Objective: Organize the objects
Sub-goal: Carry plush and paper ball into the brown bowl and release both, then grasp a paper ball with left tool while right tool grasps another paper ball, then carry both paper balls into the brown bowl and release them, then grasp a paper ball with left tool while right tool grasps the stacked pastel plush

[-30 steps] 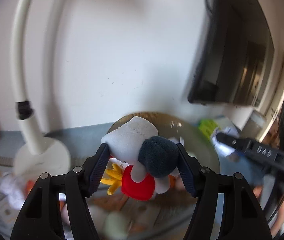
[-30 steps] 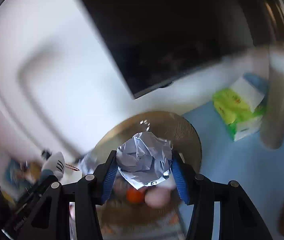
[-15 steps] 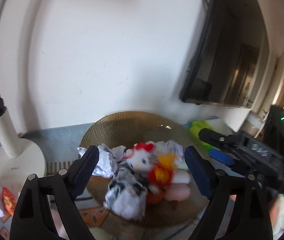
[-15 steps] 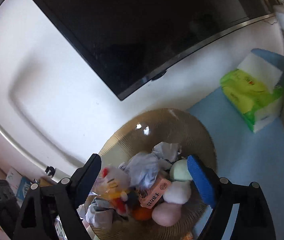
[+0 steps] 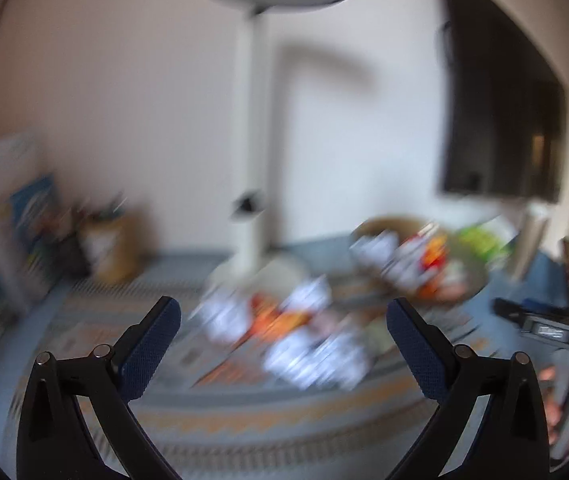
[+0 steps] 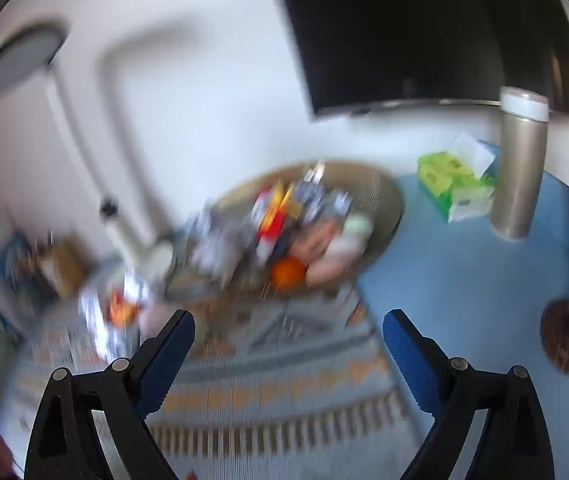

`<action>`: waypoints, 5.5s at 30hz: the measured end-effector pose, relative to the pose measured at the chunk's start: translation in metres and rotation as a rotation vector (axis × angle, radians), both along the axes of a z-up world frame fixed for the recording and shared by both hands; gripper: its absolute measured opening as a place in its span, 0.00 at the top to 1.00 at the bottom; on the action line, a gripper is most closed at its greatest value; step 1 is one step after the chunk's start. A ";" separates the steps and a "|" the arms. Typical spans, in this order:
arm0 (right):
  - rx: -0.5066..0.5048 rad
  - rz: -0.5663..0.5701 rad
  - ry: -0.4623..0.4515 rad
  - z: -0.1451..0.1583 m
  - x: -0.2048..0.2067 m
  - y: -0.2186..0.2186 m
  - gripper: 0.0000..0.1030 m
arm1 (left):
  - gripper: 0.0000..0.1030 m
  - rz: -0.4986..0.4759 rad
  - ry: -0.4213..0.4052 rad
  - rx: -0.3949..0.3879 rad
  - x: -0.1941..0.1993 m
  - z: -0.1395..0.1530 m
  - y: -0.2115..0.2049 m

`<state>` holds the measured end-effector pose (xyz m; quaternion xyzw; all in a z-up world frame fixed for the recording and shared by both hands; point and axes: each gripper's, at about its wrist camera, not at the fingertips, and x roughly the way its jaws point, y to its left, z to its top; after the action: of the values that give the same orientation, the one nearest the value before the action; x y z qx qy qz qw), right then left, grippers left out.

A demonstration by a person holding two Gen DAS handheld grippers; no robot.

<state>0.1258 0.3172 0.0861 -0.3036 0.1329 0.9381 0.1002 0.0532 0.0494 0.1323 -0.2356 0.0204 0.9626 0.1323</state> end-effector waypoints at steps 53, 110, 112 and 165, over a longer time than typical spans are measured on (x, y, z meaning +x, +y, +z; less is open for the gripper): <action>-0.302 0.259 -0.140 -0.061 -0.110 -0.100 0.55 | 0.61 -0.129 -0.428 0.346 -0.176 -0.105 -0.050; -0.062 0.176 -0.042 0.005 -0.001 0.013 0.57 | 0.63 -0.305 -0.282 -0.083 -0.037 -0.017 0.074; -0.068 0.116 0.000 0.029 -0.010 0.043 0.56 | 0.63 -0.327 -0.263 -0.074 -0.056 -0.001 0.098; 0.022 0.321 -0.234 -0.068 -0.052 -0.050 0.06 | 0.19 -0.016 -0.376 0.106 -0.024 -0.108 -0.050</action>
<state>0.0741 0.2676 0.0183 -0.4268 0.0598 0.9018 -0.0328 0.0290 -0.0002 0.0247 -0.4037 -0.0534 0.9003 0.1537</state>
